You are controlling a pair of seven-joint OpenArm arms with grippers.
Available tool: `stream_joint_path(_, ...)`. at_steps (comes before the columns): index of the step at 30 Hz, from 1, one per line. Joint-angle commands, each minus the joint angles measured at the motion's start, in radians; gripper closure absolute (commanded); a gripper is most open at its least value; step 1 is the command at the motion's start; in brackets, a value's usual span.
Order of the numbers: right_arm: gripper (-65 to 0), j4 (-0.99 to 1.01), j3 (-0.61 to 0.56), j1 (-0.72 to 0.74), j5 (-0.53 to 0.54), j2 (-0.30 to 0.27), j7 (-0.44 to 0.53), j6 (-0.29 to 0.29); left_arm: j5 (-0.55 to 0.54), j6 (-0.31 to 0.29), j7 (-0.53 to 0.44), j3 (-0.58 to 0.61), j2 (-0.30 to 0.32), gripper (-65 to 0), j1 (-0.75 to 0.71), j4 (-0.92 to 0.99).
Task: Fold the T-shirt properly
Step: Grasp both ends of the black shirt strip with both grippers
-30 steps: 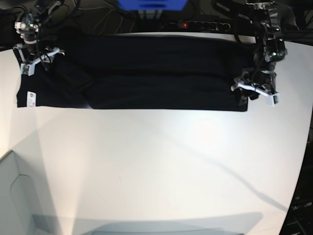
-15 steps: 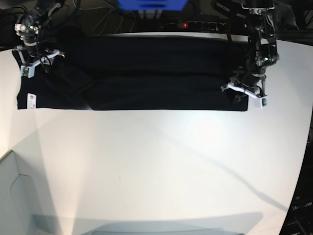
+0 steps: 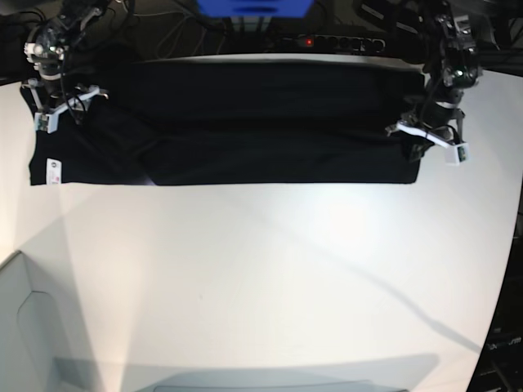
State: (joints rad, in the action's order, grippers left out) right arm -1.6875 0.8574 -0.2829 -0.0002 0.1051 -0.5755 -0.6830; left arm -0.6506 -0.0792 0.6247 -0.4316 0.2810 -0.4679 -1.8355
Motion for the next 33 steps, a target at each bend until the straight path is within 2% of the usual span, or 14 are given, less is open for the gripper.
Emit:
stream_joint_path(1, -34.0, -0.004, 0.000, -0.002, -0.007, -0.002, -0.019, -0.015, -0.004, -0.004, -0.018, -0.008, 0.011, 0.0, -0.016, -0.017)
stream_joint_path(6, -34.0, -0.004, 0.000, -0.002, -0.007, -0.002, -0.019, -0.015, -0.004, -0.006, -0.018, -0.008, 0.013, -1.5, -0.030, -0.011)
stream_joint_path(9, -34.0, -0.004, 0.000, -0.002, -0.007, -0.002, -0.019, -0.015, -0.004, -0.006, -0.018, -0.008, 0.019, -10.9, -0.050, -0.010)
stream_joint_path(13, -34.0, -0.004, 0.000, -0.002, -0.007, -0.002, -0.019, -0.015, 0.005, -0.004, -0.018, -0.008, 0.022, -28.2, -0.051, -0.010)
stream_joint_path(15, -34.0, -0.004, 0.000, -0.002, -0.007, -0.002, -0.019, -0.015, 0.007, -0.004, -0.018, -0.008, 0.022, -31.8, -0.062, -0.010)
stream_joint_path(21, -34.0, -0.004, 0.000, -0.002, -0.007, -0.002, -0.019, -0.015, 0.007, -0.004, -0.018, -0.008, 0.057, -30.7, -0.079, 0.000)
stream_joint_path(28, -34.0, -0.006, 0.000, -0.002, -0.007, 0.000, -0.019, -0.015, -0.001, -0.004, -0.018, -0.008, 0.056, -31.0, -0.070, 0.099)
stream_joint_path(33, -34.0, -0.006, 0.000, -0.002, -0.007, 0.000, -0.019, -0.015, -0.002, -0.004, -0.018, -0.006, 0.051, -30.9, -0.079, 0.102)
